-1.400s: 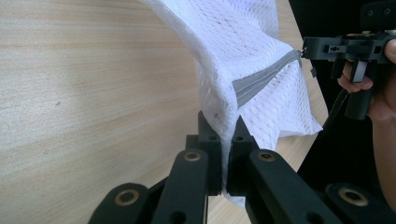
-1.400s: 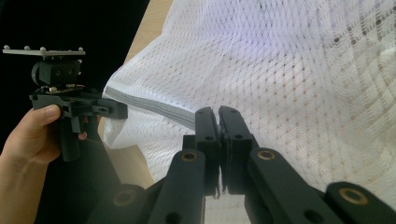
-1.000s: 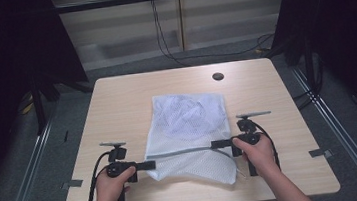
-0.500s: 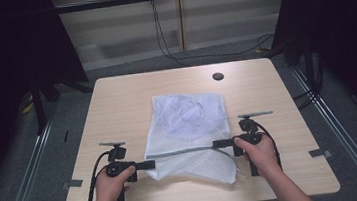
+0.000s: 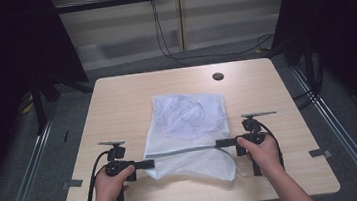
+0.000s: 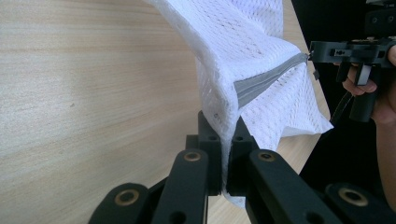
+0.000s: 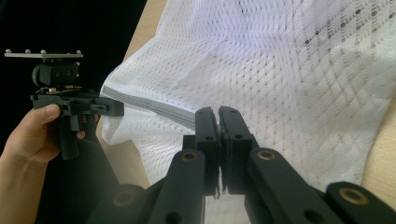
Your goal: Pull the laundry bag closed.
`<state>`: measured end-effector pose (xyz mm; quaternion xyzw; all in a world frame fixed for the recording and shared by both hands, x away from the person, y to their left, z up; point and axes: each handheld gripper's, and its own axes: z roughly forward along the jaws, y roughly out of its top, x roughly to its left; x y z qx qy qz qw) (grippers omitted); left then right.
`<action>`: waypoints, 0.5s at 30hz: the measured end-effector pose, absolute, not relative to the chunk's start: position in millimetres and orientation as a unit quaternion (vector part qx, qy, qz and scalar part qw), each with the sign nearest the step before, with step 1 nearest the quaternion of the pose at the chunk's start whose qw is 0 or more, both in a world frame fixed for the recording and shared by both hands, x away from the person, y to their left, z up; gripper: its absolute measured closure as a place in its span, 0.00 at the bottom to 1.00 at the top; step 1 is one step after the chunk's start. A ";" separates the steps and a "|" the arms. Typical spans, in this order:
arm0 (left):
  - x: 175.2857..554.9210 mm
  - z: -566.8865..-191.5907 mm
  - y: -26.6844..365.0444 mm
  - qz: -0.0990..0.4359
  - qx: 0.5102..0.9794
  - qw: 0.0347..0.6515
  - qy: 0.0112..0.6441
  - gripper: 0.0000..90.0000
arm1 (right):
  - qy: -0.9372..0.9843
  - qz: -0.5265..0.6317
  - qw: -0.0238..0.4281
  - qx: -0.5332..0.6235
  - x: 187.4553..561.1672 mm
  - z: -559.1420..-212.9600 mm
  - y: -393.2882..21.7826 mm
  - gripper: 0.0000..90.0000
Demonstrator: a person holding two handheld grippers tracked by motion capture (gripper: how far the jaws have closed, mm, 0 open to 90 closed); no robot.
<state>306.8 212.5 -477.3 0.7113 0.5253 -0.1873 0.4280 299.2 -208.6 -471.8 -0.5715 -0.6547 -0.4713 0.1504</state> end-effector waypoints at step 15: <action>306.9 -477.3 213.2 -0.185 0.710 0.427 0.528 0.98 | -0.651 -0.469 0.151 -0.577 299.2 -471.4 -212.4 0.97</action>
